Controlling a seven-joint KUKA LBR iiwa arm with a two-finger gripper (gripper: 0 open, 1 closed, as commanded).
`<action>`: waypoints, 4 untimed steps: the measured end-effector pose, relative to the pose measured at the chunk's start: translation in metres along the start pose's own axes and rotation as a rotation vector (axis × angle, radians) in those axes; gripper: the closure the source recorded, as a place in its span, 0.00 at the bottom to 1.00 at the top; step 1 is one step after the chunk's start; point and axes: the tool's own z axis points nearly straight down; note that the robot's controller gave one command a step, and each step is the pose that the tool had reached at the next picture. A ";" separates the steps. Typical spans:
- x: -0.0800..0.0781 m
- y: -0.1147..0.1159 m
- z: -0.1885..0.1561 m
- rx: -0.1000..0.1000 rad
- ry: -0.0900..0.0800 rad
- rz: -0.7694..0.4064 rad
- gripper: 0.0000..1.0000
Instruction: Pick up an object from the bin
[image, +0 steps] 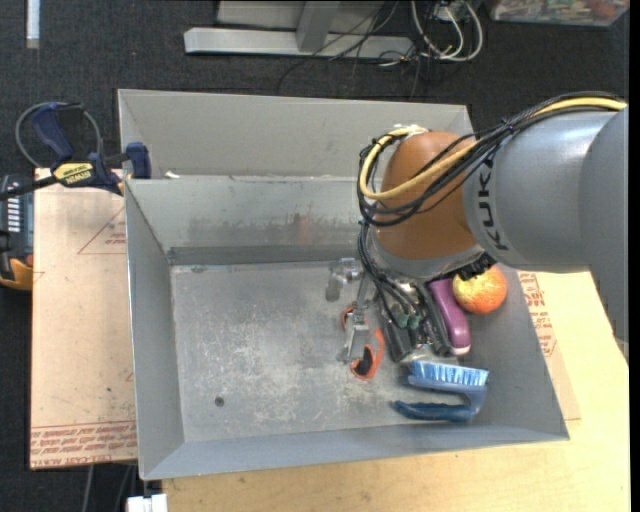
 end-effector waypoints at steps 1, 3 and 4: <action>0.000 0.000 0.000 0.000 0.000 0.000 0.00; -0.021 -0.005 0.035 -0.001 -0.002 -0.270 1.00; 0.004 -0.078 0.030 0.000 -0.002 -0.165 1.00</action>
Offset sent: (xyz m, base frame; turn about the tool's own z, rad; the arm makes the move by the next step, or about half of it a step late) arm 0.0203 -0.0053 -0.0347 -0.2728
